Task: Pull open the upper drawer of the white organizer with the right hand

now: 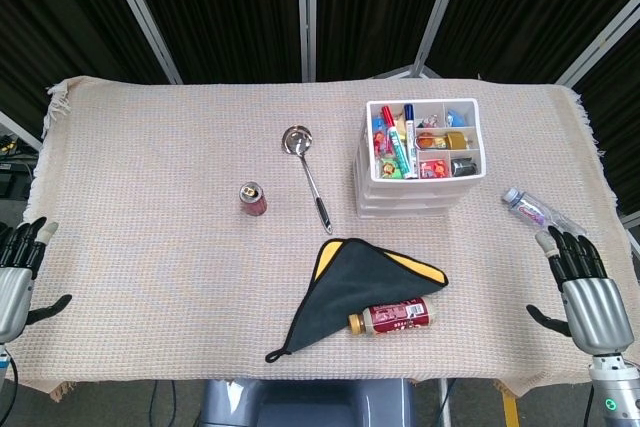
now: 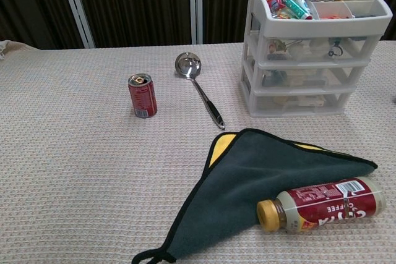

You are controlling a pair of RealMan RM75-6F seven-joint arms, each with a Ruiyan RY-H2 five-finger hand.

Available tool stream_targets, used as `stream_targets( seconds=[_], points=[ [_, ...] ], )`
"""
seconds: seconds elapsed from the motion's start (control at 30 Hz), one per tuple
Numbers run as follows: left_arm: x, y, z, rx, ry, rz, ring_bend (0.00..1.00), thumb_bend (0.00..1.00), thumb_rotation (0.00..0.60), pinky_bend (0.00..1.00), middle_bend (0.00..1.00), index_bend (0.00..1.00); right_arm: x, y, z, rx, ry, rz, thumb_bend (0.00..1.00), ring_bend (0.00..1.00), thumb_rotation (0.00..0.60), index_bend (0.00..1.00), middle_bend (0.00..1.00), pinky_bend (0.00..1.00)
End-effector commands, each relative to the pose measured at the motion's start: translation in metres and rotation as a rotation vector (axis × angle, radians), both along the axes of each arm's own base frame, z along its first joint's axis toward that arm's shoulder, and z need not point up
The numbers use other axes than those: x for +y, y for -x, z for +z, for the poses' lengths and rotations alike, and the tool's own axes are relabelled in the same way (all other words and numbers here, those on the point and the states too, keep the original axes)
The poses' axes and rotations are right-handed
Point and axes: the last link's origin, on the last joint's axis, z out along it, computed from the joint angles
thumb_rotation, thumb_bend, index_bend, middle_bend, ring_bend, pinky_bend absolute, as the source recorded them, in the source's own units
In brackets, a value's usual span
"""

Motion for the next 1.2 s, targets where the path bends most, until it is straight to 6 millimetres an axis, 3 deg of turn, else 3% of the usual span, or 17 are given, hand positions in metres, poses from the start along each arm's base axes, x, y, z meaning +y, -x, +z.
stream_targets(
  seconds=[0.03, 0.1, 0.17, 0.33, 0.53, 0.77, 1.2],
  points=[
    [0.001, 0.001, 0.001, -0.001, -0.003, 0.002, 0.0, 0.07, 0.6, 0.0, 0.0, 0.0, -0.001, -0.003, 0.0, -0.017, 0.012, 0.007, 0.0, 0.21, 0.6, 0.03, 0.22, 0.2],
    [0.001, 0.0, 0.001, -0.003, -0.006, 0.001, 0.0, 0.07, 0.6, 0.0, 0.0, 0.0, -0.003, -0.006, 0.0, -0.045, 0.03, 0.016, 0.0, 0.47, 0.6, 0.06, 0.44, 0.42],
    [0.001, 0.0, 0.002, -0.006, -0.011, 0.0, 0.0, 0.08, 0.6, 0.0, 0.0, 0.0, -0.004, -0.01, -0.002, -0.102, 0.016, 0.012, 0.02, 0.62, 0.6, 0.08, 0.59, 0.51],
    [0.0, -0.001, 0.004, -0.01, -0.021, -0.006, 0.0, 0.08, 0.6, 0.0, 0.0, 0.0, -0.014, -0.021, -0.008, -0.267, -0.065, -0.032, 0.17, 0.77, 0.6, 0.08, 0.75, 0.56],
    [0.001, -0.001, 0.005, -0.009, -0.028, -0.007, 0.0, 0.08, 0.6, 0.0, 0.0, 0.0, -0.032, -0.042, -0.021, -0.444, -0.17, -0.069, 0.25, 0.8, 0.6, 0.09, 0.78, 0.56],
    [0.001, -0.001, 0.007, -0.016, -0.042, -0.021, 0.0, 0.08, 0.6, 0.0, 0.0, 0.0, -0.063, -0.072, -0.047, -0.862, -0.361, -0.215, 0.27, 0.8, 0.6, 0.1, 0.78, 0.56],
    [0.002, -0.001, 0.01, -0.031, -0.053, -0.035, 0.0, 0.08, 0.6, 0.0, 0.0, 0.0, -0.081, -0.079, -0.068, -1.012, -0.393, -0.286, 0.27, 0.8, 0.6, 0.16, 0.78, 0.56]
  ],
)
